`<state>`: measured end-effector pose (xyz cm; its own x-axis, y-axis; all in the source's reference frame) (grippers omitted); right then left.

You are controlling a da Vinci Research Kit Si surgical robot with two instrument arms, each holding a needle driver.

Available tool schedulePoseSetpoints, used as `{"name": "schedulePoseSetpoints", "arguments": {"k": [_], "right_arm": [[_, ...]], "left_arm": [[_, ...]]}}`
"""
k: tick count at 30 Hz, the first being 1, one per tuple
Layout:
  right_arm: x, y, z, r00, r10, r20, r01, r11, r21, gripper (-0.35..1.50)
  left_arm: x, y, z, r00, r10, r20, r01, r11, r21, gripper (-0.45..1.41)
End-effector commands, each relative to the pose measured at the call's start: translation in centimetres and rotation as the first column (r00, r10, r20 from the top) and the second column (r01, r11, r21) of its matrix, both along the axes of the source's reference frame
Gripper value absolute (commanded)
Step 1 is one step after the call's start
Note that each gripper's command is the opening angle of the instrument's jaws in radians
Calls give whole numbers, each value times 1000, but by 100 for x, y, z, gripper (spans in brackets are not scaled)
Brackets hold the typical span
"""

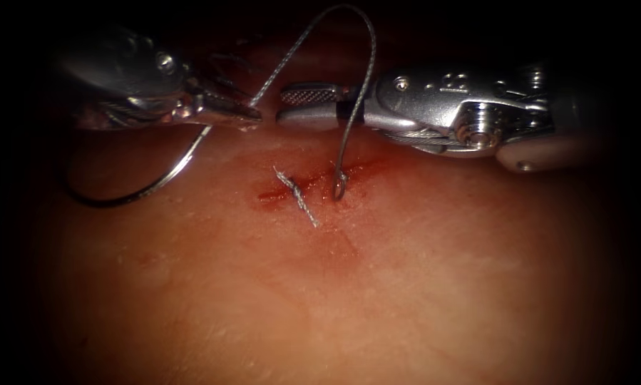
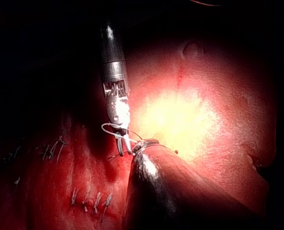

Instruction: Wound Closure

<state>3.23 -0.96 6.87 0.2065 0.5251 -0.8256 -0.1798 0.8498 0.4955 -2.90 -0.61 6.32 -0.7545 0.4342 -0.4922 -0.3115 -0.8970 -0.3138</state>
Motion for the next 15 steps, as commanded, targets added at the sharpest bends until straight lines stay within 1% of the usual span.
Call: {"name": "schedulePoseSetpoints", "arguments": {"k": [1, 2, 4, 6, 9, 10, 15], "right_arm": [[3, -9, -1, 1000, -4, -8, 4, 1000, -1, 5], [3, -9, -1, 1000, -4, -8, 4, 1000, -1, 5], [-1, -15, -7, 1000, -5, -12, 5, 1000, -1, 2], [-2, -16, -8, 1000, -6, -13, 6, 1000, -1, 2], [-4, -22, -14, 1000, -12, -16, 12, 1000, -1, 2], [-6, -25, -17, 1000, -16, -19, 16, 1000, 0, -2], [-8, -27, -20, 1000, -17, -22, 17, 1000, -5, -3]], "left_arm": [[-5, -4, 14, 1000, 10, -5, -10, 1000, -1, -45], [-5, -4, 14, 1000, 10, -5, -10, 1000, -1, -45], [-5, -6, 28, 1000, 24, -14, -24, 1000, 3, -45], [-5, -7, 32, 999, 29, -17, -29, 1000, 4, -45], [-5, -8, 47, 999, 42, -27, -42, 999, 7, -45], [-7, -9, 56, 998, 47, -34, -47, 999, 7, -45], [-13, -13, 71, 997, 64, -37, -63, 998, 12, -45]]}}
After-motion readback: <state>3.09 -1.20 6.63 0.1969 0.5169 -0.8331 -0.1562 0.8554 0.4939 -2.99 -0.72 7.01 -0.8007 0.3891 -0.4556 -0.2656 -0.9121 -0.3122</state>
